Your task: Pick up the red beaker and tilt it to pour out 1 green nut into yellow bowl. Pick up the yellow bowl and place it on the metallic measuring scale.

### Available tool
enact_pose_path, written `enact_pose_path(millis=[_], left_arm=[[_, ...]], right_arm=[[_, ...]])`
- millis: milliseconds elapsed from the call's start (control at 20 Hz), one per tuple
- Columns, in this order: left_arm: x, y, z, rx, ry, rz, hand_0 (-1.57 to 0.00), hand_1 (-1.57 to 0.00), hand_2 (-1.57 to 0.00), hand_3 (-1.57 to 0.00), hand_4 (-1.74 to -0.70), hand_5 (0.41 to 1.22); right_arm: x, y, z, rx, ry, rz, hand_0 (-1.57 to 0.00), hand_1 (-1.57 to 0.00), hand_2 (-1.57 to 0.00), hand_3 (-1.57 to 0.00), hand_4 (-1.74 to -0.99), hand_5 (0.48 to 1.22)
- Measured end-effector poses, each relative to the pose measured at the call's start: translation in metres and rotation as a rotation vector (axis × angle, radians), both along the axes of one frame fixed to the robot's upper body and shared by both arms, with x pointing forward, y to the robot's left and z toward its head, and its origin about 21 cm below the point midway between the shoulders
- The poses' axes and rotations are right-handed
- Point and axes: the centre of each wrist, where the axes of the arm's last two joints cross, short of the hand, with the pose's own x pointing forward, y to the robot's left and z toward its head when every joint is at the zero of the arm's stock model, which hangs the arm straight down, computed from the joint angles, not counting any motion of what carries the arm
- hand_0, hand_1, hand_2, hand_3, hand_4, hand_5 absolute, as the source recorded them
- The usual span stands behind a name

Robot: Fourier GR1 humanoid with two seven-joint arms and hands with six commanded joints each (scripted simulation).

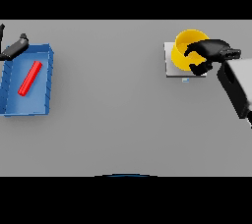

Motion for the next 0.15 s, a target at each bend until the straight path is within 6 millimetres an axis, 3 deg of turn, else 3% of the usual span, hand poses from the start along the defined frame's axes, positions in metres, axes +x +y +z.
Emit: enact_pose_path(millis=[150], left_arm=[[-0.0002, -0.0038, -0.003, 0.004, 0.006, 0.009, 0.0, 0.0, 0.0, 0.0, -0.85, 0.768]], right_arm=[[-0.0002, -0.0006, -0.0024, -0.008, 0.005, 0.018, -0.05, -0.04, -0.06, -0.26, -1.414, 0.796]])
